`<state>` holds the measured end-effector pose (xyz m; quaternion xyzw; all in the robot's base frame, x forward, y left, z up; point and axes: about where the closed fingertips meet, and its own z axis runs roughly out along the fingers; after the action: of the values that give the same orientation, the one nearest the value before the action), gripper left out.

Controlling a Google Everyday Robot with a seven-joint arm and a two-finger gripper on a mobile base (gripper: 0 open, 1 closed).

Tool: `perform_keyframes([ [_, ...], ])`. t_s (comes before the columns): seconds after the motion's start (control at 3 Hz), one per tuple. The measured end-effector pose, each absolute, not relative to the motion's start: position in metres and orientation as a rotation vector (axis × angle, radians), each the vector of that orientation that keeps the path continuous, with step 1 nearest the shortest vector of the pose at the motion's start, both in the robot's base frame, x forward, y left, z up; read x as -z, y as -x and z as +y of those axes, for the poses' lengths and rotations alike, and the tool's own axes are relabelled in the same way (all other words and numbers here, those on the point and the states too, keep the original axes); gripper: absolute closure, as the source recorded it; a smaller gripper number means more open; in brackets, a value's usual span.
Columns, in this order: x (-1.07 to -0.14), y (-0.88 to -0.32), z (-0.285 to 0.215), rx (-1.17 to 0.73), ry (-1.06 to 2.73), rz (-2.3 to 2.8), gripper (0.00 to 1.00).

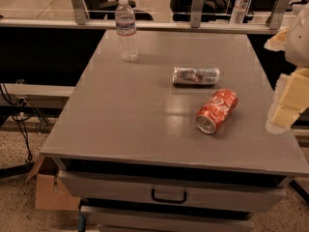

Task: Place coke can upright

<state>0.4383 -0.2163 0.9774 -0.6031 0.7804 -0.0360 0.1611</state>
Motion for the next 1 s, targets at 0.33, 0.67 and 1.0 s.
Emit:
perform_keyframes([
  [0.33, -0.977, -0.438, -0.216, 0.103, 1.722, 2.228, 0.0],
  [0.67, -0.983, -0.449, -0.218, 0.109, 1.791, 2.157, 0.0],
  [1.0, -0.985, -0.467, -0.218, 0.062, 1.961, 2.006, 0.0],
])
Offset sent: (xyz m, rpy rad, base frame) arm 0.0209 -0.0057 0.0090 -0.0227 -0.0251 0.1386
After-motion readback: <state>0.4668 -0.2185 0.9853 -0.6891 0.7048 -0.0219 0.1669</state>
